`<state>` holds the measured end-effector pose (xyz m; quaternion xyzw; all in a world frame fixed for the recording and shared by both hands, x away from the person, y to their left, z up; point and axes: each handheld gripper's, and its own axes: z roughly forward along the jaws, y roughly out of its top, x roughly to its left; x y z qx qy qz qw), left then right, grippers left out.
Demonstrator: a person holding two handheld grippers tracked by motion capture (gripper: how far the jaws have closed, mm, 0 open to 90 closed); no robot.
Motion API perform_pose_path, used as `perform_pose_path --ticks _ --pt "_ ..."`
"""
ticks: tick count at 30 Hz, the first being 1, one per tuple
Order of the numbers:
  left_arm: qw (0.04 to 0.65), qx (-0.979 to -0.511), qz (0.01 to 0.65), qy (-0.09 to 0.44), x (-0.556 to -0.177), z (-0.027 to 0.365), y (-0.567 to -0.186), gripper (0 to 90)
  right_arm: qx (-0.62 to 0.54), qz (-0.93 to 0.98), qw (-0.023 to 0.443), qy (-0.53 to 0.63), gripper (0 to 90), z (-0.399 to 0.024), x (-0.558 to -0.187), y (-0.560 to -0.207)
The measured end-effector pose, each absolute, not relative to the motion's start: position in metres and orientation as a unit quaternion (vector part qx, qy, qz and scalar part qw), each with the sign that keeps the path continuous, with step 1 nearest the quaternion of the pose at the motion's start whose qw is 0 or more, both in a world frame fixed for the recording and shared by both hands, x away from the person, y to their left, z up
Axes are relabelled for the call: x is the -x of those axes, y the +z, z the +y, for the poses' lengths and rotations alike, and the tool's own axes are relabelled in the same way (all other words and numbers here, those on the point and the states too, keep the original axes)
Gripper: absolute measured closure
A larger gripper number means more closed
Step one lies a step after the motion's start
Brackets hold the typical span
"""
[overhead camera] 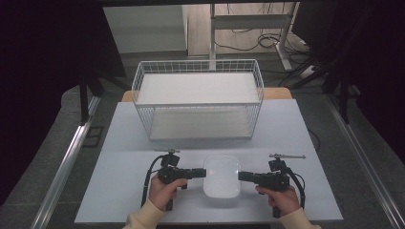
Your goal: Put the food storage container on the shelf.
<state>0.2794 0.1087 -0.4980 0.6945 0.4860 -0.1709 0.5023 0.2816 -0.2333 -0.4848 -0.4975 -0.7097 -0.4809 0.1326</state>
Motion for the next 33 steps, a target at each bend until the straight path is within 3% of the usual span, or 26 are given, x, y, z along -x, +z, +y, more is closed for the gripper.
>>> perform_pose_path --ticks 20,33 --pt "0.517 -0.699 0.474 -0.141 -0.274 0.112 -0.482 79.8 0.480 -0.714 0.112 -0.497 80.4 -0.230 -0.279 -0.472" --pt "0.529 -0.705 0.460 -0.106 -0.277 0.132 -0.448 80.0 0.443 -0.728 0.087 -0.516 80.4 -0.211 -0.288 -0.443"
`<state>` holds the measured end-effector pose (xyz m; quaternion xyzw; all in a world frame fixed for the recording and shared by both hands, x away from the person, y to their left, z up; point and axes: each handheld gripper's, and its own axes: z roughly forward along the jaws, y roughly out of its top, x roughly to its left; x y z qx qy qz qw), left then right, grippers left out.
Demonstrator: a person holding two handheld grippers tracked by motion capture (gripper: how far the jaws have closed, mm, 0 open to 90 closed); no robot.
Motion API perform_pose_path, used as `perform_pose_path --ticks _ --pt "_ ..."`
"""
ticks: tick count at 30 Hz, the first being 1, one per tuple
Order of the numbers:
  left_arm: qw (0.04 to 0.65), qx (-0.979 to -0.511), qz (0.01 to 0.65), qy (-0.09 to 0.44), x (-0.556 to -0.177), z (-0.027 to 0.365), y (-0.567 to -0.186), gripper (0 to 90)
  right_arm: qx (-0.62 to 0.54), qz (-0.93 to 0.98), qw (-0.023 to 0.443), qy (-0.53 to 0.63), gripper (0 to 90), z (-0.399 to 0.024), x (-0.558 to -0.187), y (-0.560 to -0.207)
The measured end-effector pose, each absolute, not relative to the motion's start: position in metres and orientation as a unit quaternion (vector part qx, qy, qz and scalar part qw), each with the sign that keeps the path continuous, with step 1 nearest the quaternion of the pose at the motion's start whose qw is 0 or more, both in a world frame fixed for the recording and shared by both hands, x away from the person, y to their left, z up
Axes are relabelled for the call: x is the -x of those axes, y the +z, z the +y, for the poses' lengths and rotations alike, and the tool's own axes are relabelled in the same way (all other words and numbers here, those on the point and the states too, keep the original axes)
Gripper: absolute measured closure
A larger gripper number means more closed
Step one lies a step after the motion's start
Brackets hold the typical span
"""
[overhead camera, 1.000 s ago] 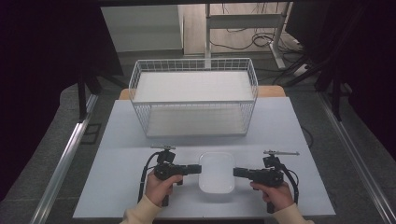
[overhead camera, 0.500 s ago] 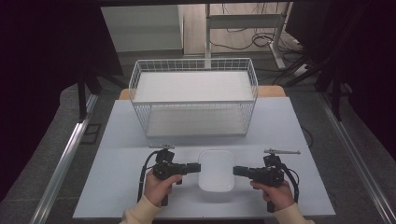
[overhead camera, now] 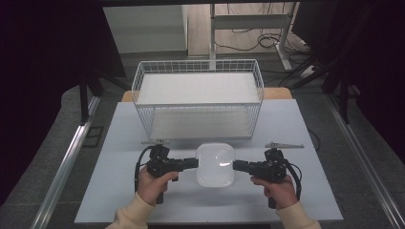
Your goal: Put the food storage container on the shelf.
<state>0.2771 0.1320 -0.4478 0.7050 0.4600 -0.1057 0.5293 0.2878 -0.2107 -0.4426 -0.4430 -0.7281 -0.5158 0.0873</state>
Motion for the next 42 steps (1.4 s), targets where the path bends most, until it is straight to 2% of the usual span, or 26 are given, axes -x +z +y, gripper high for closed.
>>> perform_pose_path --ticks 14,25,35,42 --pt "0.548 -0.704 0.447 -0.071 -0.289 0.150 -0.401 79.9 0.414 -0.734 0.064 -0.534 80.3 -0.191 -0.306 -0.395" --pt "0.561 -0.704 0.432 -0.055 -0.315 0.157 -0.354 79.7 0.398 -0.737 0.038 -0.546 80.4 -0.184 -0.327 -0.346" --pt "0.566 -0.706 0.425 -0.040 -0.357 0.169 -0.306 79.4 0.382 -0.739 0.025 -0.554 80.5 -0.173 -0.367 -0.298" --pt "0.567 -0.702 0.428 -0.042 -0.392 0.179 -0.292 79.4 0.382 -0.738 0.027 -0.556 80.5 -0.163 -0.399 -0.281"
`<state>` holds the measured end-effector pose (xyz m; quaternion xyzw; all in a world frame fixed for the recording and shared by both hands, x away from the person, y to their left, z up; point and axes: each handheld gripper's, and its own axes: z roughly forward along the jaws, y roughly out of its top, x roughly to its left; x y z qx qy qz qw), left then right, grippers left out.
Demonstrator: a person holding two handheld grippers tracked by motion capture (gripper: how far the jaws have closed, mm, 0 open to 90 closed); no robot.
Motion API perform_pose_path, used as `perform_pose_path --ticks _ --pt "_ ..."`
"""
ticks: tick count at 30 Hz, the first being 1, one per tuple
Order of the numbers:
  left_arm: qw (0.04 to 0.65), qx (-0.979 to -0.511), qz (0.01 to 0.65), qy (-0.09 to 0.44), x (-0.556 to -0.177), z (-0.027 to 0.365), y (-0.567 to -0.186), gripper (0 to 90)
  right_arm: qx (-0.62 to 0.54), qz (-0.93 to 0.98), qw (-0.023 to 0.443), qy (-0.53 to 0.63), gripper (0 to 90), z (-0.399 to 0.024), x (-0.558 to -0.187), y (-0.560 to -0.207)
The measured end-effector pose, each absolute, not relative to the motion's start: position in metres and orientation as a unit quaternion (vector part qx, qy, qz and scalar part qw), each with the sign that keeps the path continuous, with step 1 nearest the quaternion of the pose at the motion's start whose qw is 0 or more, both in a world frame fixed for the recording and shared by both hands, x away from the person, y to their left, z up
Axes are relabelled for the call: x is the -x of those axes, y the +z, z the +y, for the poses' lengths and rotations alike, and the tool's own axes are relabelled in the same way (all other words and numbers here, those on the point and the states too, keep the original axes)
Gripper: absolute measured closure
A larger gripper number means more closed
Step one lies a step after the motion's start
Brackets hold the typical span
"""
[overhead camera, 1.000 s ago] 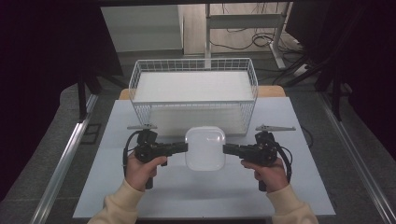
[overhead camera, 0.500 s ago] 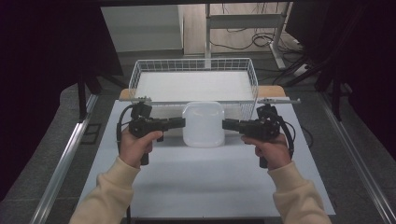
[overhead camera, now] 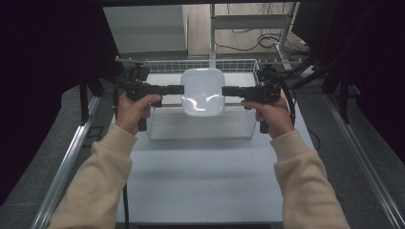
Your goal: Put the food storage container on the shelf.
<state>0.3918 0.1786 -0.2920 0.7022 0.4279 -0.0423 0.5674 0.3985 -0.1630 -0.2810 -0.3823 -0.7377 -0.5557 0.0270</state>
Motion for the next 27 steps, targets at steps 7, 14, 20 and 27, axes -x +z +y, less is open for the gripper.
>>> perform_pose_path --ticks 7,14,20,27 --pt "0.563 -0.696 0.440 -0.066 -0.433 0.187 -0.294 79.4 0.405 -0.736 0.043 -0.541 80.2 -0.154 -0.442 -0.277" --pt "0.556 -0.684 0.464 -0.086 -0.461 0.187 -0.305 79.4 0.440 -0.729 0.055 -0.522 78.1 -0.150 -0.473 -0.289" --pt "0.563 -0.644 0.503 -0.125 -0.482 0.188 -0.321 73.5 0.477 -0.701 0.075 -0.525 71.7 -0.146 -0.493 -0.298" --pt "0.566 -0.624 0.521 -0.139 -0.495 0.188 -0.336 64.0 0.513 -0.663 0.110 -0.533 66.1 -0.145 -0.512 -0.317"
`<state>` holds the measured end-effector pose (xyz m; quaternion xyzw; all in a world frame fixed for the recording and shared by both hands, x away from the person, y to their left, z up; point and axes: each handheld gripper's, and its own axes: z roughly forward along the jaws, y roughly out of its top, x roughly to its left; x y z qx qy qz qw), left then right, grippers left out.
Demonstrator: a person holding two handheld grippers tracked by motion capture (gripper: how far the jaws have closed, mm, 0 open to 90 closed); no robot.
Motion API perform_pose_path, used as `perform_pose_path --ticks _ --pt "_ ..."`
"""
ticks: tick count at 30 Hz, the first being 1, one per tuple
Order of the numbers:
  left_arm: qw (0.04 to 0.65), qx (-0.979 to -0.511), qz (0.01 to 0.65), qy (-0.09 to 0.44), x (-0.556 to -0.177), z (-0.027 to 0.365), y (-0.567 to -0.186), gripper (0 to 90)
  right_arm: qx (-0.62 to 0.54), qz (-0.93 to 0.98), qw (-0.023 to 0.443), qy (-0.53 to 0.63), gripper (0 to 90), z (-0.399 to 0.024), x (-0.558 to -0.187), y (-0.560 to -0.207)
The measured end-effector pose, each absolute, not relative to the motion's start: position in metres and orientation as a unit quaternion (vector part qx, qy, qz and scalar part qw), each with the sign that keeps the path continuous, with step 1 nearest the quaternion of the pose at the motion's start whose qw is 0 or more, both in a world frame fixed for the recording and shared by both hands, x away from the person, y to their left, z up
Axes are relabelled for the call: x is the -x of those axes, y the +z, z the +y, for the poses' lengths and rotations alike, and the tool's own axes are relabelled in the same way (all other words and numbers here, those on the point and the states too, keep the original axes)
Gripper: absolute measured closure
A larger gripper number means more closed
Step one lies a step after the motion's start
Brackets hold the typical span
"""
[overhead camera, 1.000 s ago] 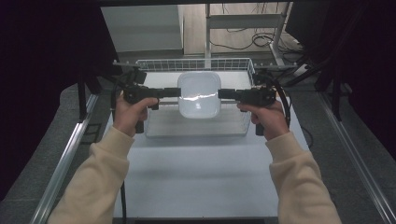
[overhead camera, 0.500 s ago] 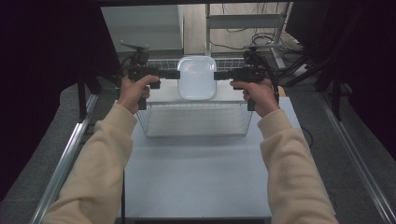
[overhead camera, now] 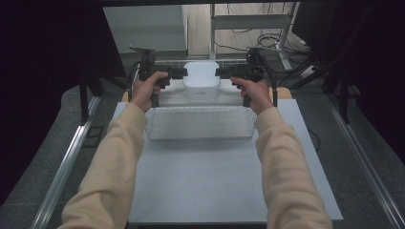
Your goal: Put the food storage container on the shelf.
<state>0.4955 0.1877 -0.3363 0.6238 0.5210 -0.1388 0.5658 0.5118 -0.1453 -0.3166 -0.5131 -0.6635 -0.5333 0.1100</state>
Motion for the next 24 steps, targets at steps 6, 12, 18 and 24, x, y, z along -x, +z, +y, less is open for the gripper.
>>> perform_pose_path --ticks 6,12,18,24 --pt "0.567 -0.651 0.501 -0.068 -0.472 0.188 -0.323 37.3 0.488 -0.662 0.082 -0.563 49.5 -0.150 -0.497 -0.306" --pt "0.546 -0.702 0.457 0.024 -0.403 0.193 -0.321 27.9 0.417 -0.699 0.004 -0.581 36.8 -0.169 -0.443 -0.305" --pt "0.527 -0.723 0.445 0.048 -0.335 0.197 -0.363 24.1 0.362 -0.744 -0.074 -0.557 31.0 -0.194 -0.370 -0.340" --pt "0.504 -0.733 0.454 0.049 -0.292 0.200 -0.416 23.3 0.355 -0.762 -0.084 -0.534 28.9 -0.220 -0.316 -0.399"
